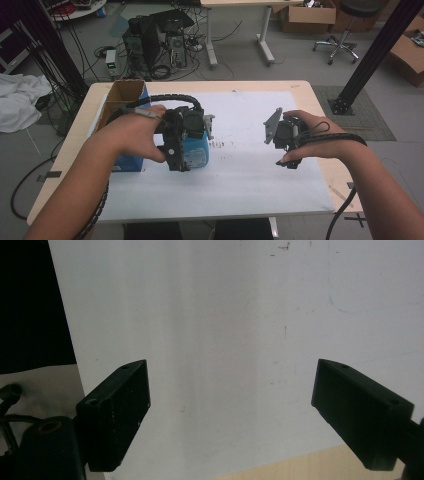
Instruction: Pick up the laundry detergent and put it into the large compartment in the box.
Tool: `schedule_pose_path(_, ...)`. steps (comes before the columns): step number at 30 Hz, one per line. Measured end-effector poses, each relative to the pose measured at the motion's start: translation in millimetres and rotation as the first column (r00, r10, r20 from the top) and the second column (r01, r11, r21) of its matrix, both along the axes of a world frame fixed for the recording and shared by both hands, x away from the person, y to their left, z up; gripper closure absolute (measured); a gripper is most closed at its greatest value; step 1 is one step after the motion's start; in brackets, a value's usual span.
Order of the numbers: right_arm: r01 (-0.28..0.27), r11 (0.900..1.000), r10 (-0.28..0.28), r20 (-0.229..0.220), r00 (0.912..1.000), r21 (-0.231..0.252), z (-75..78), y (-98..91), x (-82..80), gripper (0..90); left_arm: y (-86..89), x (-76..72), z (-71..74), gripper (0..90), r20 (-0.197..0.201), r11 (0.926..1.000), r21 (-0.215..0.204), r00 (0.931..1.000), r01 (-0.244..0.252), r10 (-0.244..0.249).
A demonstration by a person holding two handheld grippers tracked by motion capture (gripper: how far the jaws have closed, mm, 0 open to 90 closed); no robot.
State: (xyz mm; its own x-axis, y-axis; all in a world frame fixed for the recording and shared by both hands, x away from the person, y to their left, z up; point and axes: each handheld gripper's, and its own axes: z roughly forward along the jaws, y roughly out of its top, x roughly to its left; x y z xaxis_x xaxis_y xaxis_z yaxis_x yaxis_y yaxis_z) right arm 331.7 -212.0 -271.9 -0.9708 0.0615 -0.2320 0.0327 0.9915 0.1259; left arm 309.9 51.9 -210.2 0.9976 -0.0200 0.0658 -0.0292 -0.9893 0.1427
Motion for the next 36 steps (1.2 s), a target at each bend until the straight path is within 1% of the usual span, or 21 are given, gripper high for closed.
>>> schedule_pose_path(1,0.0,1.0,0.0,0.0,1.0,0.0,0.0,0.0,0.0,15.7,0.0,0.0,0.0,0.2,0.0,1.0,0.0,1.0,0.0,0.0)
schedule_pose_path(3,-0.001,1.0,0.001,0.001,1.0,0.004,-1.2,-1.4,0.1,15.7,0.8,6.6,-0.2,0.2,-0.006,0.9999,0.005,0.9999,-0.014,0.014)
schedule_pose_path(4,-0.001,1.0,0.001,0.001,1.0,0.004,-1.2,-1.4,0.1,15.7,0.8,6.6,-0.2,0.1,-0.006,0.9999,0.005,0.9999,-0.014,0.014)
schedule_pose_path(6,-0.003,1.0,0.003,0.002,1.0,0.007,-2.7,-2.3,0.4,15.7,1.9,12.5,-0.5,0.1,-0.011,0.9996,0.0,0.9995,-0.03,0.03)
schedule_pose_path(14,0.001,1.0,-0.001,-0.004,1.0,0.0,-4.3,-3.5,1.5,15.7,2.4,23.1,-0.3,0.2,-0.014,0.999,0.007,0.999,-0.043,0.043)
schedule_pose_path(20,0.0,1.0,0.0,-0.005,1.0,0.005,-4.4,-3.2,3.8,15.7,2.0,31.9,1.4,0.2,-0.015,0.9979,0.023,0.998,-0.06,0.061)
schedule_pose_path(22,0.001,1.0,-0.001,-0.006,1.0,0.008,-4.7,-3.3,4.9,15.7,1.0,37.2,2.0,0.1,-0.013,0.997,0.036,0.9975,-0.069,0.069)
schedule_pose_path(26,0.0,1.0,0.0,-0.008,1.0,0.009,-5.1,-3.9,5.9,15.7,0.2,42.3,2.5,0.2,-0.013,0.9964,0.039,0.997,-0.076,0.076)
schedule_pose_path(33,0.004,1.0,-0.004,-0.011,0.9999,0.006,-6.5,-4.0,7.7,15.7,-4.3,53.7,6.0,0.2,-0.012,0.9957,0.056,0.9971,-0.074,0.075)
schedule_pose_path(36,0.007,1.0,-0.007,-0.01,0.9999,0.007,-7.0,-3.8,8.3,15.7,-6.7,56.9,6.3,0.2,-0.013,0.9959,0.055,0.9973,-0.071,0.072)
